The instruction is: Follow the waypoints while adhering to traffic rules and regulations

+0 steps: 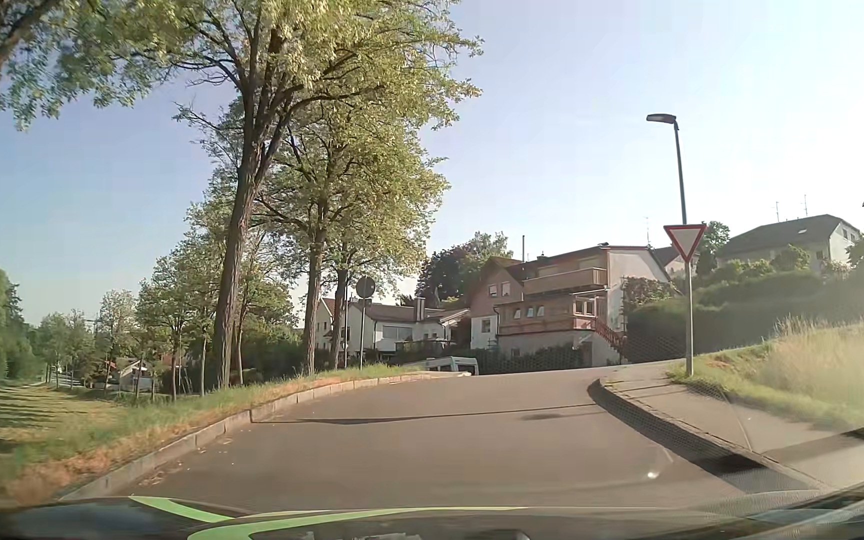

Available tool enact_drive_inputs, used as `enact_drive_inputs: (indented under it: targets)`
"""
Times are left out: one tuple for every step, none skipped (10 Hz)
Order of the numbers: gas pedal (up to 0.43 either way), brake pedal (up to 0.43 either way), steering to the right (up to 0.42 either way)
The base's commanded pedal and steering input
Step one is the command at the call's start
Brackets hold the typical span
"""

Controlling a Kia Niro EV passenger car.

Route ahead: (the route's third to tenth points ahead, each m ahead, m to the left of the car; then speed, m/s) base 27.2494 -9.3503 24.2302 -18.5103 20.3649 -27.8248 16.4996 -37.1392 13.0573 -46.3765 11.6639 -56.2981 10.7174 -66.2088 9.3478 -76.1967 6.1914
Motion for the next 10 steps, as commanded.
enact_drive_inputs:
  targets:
    - [0.067,0.0,-0.016]
    - [0.067,0.0,-0.015]
    - [0.059,0.0,-0.015]
    - [0.059,0.0,-0.01]
    - [0.059,0.0,-0.004]
    - [0.059,0.0,0.006]
    - [0.059,0.0,0.015]
    - [0.059,0.0,0.022]
    - [0.067,0.0,0.029]
    - [0.067,0.0,0.036]
